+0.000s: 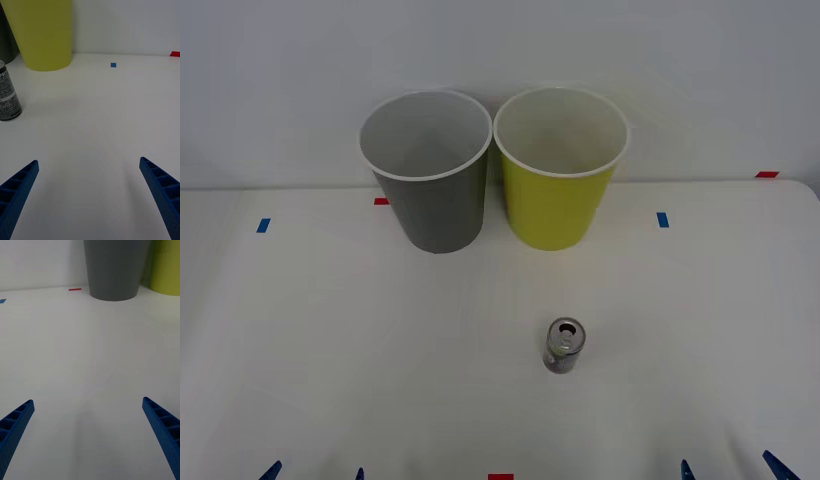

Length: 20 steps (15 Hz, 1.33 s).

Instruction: Put cans in the gray bin and PET bottles in the light green bin.

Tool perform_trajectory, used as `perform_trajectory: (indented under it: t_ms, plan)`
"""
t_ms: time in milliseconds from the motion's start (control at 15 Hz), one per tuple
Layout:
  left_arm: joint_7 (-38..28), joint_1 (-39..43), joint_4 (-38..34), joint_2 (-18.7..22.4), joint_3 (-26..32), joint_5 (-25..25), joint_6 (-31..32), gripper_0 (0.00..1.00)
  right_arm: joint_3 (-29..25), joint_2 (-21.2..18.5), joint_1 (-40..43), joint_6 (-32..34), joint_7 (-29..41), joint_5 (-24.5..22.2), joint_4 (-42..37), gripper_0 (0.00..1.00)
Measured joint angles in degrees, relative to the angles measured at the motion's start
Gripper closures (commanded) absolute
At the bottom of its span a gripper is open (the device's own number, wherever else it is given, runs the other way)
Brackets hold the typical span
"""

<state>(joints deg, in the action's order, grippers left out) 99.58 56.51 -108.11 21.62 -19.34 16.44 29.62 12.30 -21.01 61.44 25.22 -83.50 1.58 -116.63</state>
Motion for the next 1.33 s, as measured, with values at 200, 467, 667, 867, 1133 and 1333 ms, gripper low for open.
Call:
perform_trajectory:
  t_ms: [200, 467, 667, 867, 1133, 1333]
  plan:
    - [0.0, 0.0, 0.0, 0.0, 0.0, 0.0, 0.0, 0.0, 0.0, 0.0, 0.0, 0.0, 0.0, 0.0, 0.0, 0.07]
    - [0.0, 0.0, 0.0, 0.0, 0.0, 0.0, 0.0, 0.0, 0.0, 0.0, 0.0, 0.0, 0.0, 0.0, 0.0, 0.07]
    - [0.0, 0.0, 0.0, 0.0, 0.0, 0.0, 0.0, 0.0, 0.0, 0.0, 0.0, 0.0, 0.0, 0.0, 0.0, 0.06]
    - [0.0, 0.0, 0.0, 0.0, 0.0, 0.0, 0.0, 0.0, 0.0, 0.0, 0.0, 0.0, 0.0, 0.0, 0.0, 0.07]
    - [0.0, 0.0, 0.0, 0.0, 0.0, 0.0, 0.0, 0.0, 0.0, 0.0, 0.0, 0.0, 0.0, 0.0, 0.0, 0.07]
    - [0.0, 0.0, 0.0, 0.0, 0.0, 0.0, 0.0, 0.0, 0.0, 0.0, 0.0, 0.0, 0.0, 0.0, 0.0, 0.07]
